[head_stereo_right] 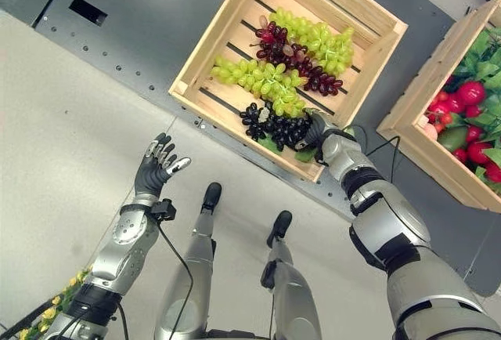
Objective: Pick up the fruits from the basket on one side to the basket on the other side
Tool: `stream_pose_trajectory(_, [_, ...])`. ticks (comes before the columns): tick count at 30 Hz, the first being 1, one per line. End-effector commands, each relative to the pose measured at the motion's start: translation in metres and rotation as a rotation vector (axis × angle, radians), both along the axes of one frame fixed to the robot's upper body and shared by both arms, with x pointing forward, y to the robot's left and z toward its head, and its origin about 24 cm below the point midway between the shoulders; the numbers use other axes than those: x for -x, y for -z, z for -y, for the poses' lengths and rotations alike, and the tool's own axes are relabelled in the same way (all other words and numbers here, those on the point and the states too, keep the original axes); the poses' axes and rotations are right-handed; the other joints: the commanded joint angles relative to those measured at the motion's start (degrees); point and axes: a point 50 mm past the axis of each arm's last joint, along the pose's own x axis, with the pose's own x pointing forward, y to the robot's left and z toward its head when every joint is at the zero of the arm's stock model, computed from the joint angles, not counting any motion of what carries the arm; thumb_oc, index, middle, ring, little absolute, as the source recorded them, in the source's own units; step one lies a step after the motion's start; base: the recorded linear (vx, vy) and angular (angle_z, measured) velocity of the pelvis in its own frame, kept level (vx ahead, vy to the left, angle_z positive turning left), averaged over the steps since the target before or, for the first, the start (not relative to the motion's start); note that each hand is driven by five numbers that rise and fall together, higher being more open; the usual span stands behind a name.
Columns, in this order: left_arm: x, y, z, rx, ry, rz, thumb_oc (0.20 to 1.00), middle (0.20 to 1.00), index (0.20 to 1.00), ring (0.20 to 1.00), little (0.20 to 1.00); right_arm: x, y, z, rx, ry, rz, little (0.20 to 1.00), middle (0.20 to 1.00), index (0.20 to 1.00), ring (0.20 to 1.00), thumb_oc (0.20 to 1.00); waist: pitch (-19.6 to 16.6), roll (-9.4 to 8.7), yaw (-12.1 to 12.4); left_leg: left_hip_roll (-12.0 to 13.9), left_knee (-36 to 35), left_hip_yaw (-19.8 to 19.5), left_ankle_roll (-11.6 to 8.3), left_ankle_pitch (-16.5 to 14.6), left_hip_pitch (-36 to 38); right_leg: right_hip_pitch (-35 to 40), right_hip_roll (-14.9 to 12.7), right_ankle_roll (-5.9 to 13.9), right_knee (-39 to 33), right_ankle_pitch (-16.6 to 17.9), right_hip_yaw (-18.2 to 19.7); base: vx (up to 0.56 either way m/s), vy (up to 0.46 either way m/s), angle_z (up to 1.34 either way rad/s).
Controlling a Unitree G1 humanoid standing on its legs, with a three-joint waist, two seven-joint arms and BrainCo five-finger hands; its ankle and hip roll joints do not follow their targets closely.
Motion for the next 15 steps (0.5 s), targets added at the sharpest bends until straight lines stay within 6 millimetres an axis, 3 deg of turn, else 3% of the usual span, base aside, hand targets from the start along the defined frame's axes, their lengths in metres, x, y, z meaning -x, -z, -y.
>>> stream_pose_trajectory(1, [0.001,-0.021,0.010,0.028,0.038,0.113,1.000,1.000,1.000,1.000,1.000,0.013,0.017,0.051,0.111,0.195,-0.088,1.000,1.000,1.000,1.000,1.000,0.86,1.76,0.00,-3.48,-5.53,1.77,2.23,0.13,1.20,3.68,-0.76,5.46,0.23,-3.46,-0.27,0.00,0.000,0.00])
stream_pose_trajectory(13, [-0.002,-0.030,0.021,0.055,0.059,0.152,1.000,1.000,1.000,1.000,1.000,0.018,0.033,0.046,0.218,0.189,-0.141,1.000,1.000,1.000,1.000,1.000,1.19,3.15,0.48,-4.11,-5.53,1.46,2.38,0.18,0.69,3.37,-1.05,5.48,0.23,-3.60,-0.09,0.00,0.000,0.00])
stream_pose_trajectory(14, [-0.002,-0.030,0.021,0.055,0.059,0.152,1.000,1.000,1.000,1.000,1.000,0.018,0.033,0.046,0.218,0.189,-0.141,0.768,0.768,0.768,0.768,0.768,1.18,3.16,0.47,-4.11,-5.53,1.45,2.38,0.18,0.68,3.37,-1.05,5.48,0.23,-3.60,-0.10,0.00,0.000,0.00])
stream_pose_trajectory(15, [-0.003,-0.031,0.023,0.059,0.066,0.155,1.000,1.000,1.000,1.000,1.000,0.020,0.038,0.045,0.241,0.188,-0.154,0.200,0.200,0.200,0.200,0.200,1.19,3.41,0.51,-4.19,-5.53,1.33,2.42,0.23,0.65,3.46,-1.07,5.42,0.23,-3.72,-0.14,0.00,0.000,0.00])
